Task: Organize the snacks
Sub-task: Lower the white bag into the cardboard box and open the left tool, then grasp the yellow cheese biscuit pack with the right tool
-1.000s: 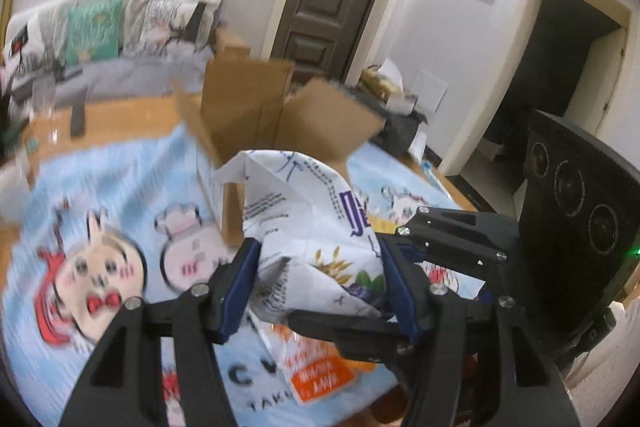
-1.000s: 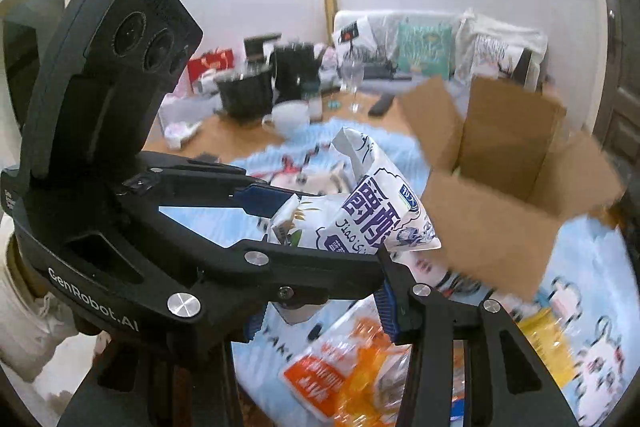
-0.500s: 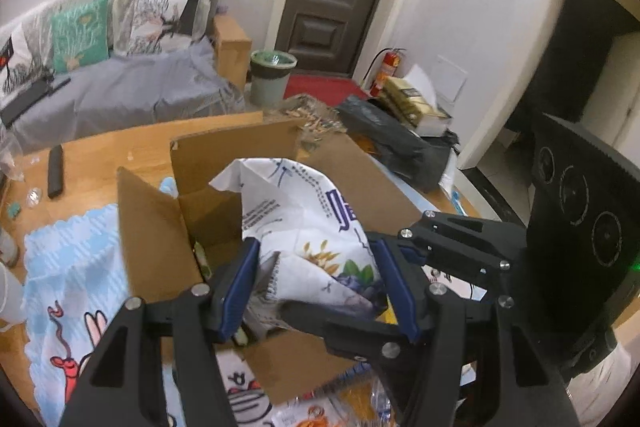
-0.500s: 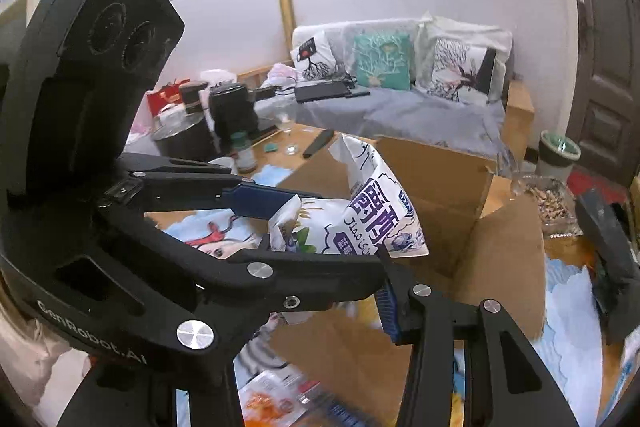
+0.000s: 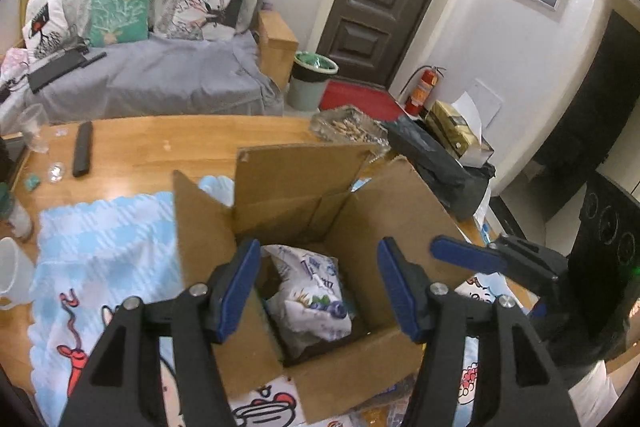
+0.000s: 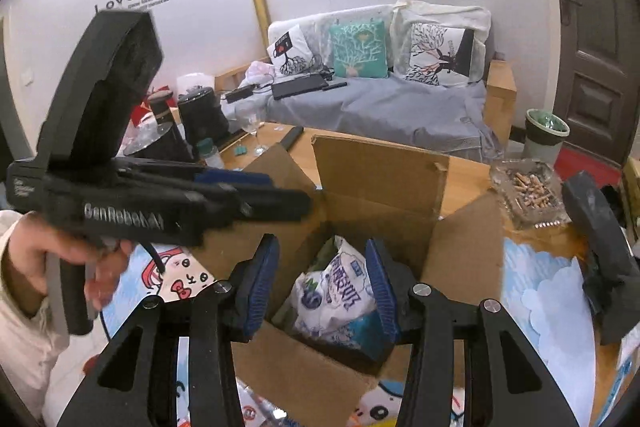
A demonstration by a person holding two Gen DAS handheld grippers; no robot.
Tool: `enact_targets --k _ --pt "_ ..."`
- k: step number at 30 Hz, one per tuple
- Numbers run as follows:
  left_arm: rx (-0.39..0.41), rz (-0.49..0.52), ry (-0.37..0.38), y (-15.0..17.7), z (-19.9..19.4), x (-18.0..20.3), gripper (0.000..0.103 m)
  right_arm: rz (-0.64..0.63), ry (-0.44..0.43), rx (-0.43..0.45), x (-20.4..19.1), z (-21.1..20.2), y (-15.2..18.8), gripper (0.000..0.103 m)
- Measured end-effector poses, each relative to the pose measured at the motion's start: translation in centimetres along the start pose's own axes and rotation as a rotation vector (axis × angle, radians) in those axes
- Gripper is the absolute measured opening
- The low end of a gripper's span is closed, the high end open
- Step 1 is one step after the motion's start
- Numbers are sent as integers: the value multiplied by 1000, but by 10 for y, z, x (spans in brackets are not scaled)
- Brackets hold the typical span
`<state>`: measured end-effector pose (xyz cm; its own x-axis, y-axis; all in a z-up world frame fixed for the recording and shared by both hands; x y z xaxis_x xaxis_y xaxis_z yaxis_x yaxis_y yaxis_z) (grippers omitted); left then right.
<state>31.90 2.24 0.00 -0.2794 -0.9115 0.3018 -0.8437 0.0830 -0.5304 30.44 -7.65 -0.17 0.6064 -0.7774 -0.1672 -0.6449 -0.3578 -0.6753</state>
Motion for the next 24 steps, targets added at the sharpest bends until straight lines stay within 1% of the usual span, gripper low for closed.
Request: enact_targets --k 1,4,7,9,11,14,17,19,21,23,24 --pt "17 6 2 4 -8 0 66 5 -7 12 -1 -6 3 41" --pt "67 36 -14 19 -31 4 73 14 -1 59 -2 -31 17 43" --pt "107 58 -32 45 -51 5 78 5 -1 91 -6 -52 36 54" --pt "128 66 -40 63 -59 7 79 5 -7 93 -7 -65 55 57" --pt "141 72 -35 87 -65 7 81 13 -21 85 -5 -75 78 59" --pt "119 76 -33 125 -58 7 82 14 -36 38 4 -77 114 60" --pt "84 70 -37 161 -44 7 82 47 0 -27 21 -65 150 61" --pt "56 72 -41 184 -31 10 82 58 14 -62 28 -54 171 70" --pt "35 71 -37 200 -19 14 82 57 50 -92 33 -41 190 74" --pt "19 68 -22 212 -7 18 82 49 97 -111 41 -31 201 74" --pt "11 68 -14 216 -3 20 82 41 103 -117 42 -27 204 74"
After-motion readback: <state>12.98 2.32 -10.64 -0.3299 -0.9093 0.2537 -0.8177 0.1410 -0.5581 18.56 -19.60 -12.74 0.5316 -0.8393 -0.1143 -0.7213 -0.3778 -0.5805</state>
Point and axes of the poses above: each gripper's, at about its wrist camera, not at the fingertips, and z roughly the way its jaws point, x to its right, y to its underside, the point moved 8 cm from there along z, roughly the way its jaws point, and after that the axes turned 12 degrees about -x, right-handed, at the moved point
